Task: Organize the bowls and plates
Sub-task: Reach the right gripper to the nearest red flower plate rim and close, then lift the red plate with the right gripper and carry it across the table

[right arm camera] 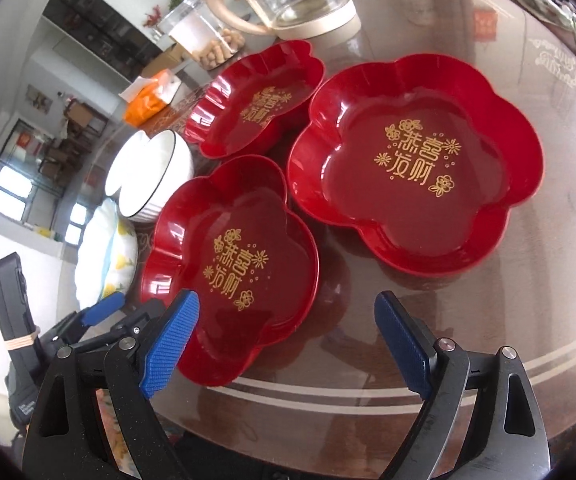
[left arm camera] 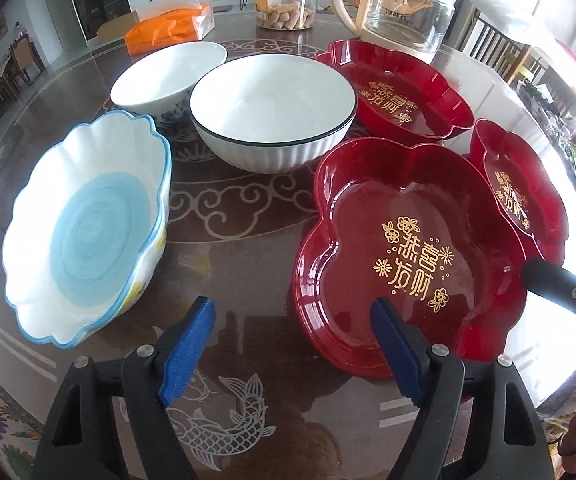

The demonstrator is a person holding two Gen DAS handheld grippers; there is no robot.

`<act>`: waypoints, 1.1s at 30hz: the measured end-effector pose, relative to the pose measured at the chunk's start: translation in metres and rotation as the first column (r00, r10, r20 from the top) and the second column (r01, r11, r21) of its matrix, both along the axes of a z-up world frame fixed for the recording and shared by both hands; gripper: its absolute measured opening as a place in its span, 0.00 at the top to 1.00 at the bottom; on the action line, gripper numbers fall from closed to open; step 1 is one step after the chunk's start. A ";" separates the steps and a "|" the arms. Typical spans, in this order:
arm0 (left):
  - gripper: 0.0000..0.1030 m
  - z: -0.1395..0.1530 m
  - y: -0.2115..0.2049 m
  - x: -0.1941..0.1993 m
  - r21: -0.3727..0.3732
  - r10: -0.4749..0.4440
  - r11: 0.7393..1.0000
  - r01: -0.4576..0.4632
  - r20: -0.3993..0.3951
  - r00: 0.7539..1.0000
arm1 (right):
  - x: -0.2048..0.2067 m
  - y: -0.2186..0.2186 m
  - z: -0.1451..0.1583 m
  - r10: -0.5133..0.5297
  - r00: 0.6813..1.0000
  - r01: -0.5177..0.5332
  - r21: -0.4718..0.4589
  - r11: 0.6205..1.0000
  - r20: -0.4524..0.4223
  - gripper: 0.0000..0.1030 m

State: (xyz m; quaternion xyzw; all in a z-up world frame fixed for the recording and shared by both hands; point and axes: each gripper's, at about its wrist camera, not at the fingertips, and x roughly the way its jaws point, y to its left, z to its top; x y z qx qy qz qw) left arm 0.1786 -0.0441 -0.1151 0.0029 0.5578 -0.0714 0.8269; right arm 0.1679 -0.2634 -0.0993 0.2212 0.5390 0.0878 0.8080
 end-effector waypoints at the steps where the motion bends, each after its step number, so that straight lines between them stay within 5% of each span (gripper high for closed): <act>1: 0.28 -0.002 0.000 0.002 -0.007 0.003 1.000 -0.003 -0.006 1.000 | 0.003 0.001 -0.002 -0.001 1.000 0.001 -0.014 1.000 0.000 0.12; 5: 0.49 -0.010 -0.006 0.011 -0.015 -0.006 1.000 0.005 -0.030 1.000 | 0.016 0.009 -0.009 0.013 1.000 -0.013 -0.051 0.999 -0.006 0.18; 8: 0.67 -0.017 -0.007 0.016 -0.043 -0.006 0.999 0.003 -0.068 0.998 | 0.023 0.014 -0.016 0.020 0.999 -0.022 -0.081 0.997 -0.027 0.50; 13: 0.83 -0.013 -0.004 0.016 -0.064 -0.002 0.998 -0.002 -0.056 0.998 | 0.027 0.015 -0.026 -0.005 0.999 -0.001 -0.150 0.989 -0.042 0.87; 33: 0.89 0.036 -0.024 -0.081 -0.060 -0.103 0.992 0.108 0.085 0.991 | -0.069 -0.002 0.019 0.000 0.995 0.017 -0.170 0.985 0.098 0.90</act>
